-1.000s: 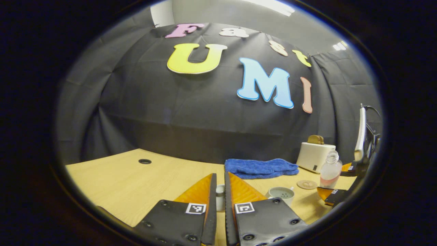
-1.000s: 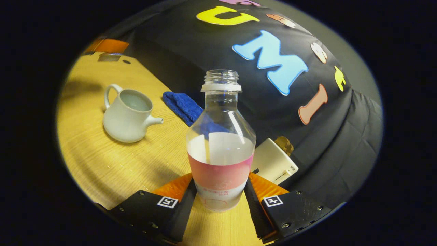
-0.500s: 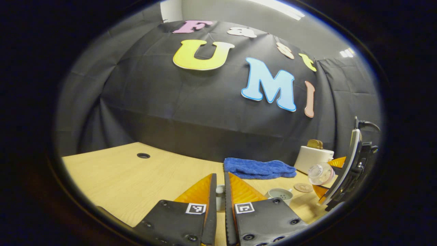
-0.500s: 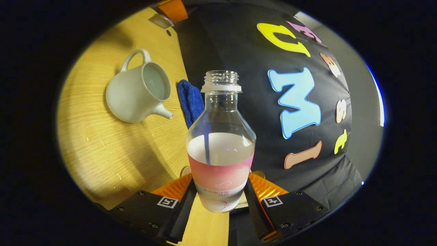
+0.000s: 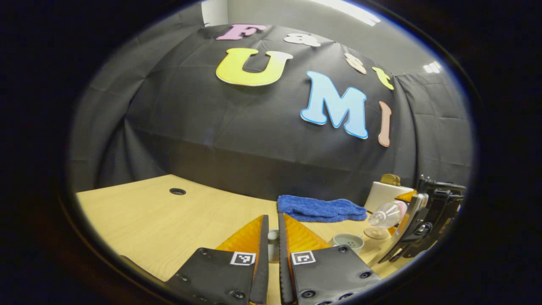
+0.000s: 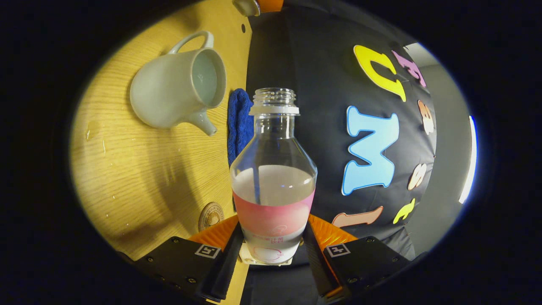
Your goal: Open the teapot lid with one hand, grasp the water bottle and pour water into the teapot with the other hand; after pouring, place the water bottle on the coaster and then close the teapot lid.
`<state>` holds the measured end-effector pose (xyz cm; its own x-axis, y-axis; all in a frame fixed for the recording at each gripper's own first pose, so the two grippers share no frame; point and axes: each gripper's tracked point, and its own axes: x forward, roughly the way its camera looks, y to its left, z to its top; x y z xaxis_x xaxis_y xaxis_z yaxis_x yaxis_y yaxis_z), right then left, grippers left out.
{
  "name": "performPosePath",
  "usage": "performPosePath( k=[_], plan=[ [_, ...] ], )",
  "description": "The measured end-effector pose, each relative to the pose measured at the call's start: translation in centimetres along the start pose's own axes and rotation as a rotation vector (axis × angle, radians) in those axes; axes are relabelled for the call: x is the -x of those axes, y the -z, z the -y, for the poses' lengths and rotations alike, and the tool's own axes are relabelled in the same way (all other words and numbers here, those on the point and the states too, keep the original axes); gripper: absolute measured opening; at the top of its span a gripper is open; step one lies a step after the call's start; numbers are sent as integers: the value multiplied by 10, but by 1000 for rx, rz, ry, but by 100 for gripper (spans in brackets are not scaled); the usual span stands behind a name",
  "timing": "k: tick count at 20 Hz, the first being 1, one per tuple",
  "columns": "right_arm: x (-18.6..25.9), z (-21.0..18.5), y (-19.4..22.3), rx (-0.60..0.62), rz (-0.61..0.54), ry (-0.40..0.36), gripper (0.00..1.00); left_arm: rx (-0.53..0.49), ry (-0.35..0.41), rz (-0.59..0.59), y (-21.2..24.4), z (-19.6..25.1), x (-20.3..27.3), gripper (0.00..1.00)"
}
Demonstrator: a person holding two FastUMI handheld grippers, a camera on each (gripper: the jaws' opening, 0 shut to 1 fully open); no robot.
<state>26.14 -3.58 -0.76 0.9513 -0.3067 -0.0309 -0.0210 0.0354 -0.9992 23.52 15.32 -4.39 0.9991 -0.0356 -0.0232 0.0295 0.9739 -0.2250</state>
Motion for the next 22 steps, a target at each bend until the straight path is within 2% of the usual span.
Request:
performPosePath(
  k=[7, 18, 19, 22],
  plan=[
    [-3, 9, -7, 167, 48, 72, 75, 15, -1, -1, 1, -2, -1, 20],
    [-2, 16, -15, 318, 90, 128, 75, 69, -6, -2, -1, -7, -1, 20],
    [0, 16, -15, 329, 93, 140, 75, 69, -5, -3, 0, -7, 0, 17],
    [1, 16, -17, 362, 100, 173, 75, 73, -4, -3, 0, -8, 0, 20]
  ],
)
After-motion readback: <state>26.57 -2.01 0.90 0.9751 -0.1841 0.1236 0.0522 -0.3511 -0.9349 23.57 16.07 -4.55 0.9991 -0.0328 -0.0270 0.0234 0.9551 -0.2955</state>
